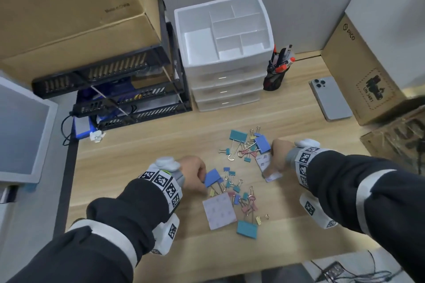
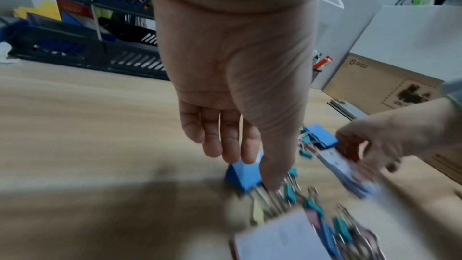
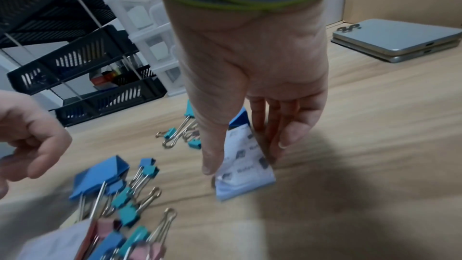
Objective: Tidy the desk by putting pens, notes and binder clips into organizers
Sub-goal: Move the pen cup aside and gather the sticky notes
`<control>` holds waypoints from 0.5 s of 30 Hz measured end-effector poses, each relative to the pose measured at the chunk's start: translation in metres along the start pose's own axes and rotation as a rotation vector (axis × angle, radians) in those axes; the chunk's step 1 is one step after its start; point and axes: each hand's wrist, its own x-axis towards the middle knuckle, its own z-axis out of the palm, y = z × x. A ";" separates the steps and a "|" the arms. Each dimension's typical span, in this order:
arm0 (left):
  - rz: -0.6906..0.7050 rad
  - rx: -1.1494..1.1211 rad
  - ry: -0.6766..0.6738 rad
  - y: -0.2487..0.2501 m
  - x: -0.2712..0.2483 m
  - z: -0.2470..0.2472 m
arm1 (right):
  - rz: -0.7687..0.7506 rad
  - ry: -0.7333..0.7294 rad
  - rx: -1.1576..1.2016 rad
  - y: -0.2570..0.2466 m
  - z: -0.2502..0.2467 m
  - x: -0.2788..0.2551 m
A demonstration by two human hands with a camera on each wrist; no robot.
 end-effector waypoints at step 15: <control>-0.120 0.302 -0.025 0.044 -0.026 0.080 | -0.012 0.045 -0.025 -0.008 0.023 -0.017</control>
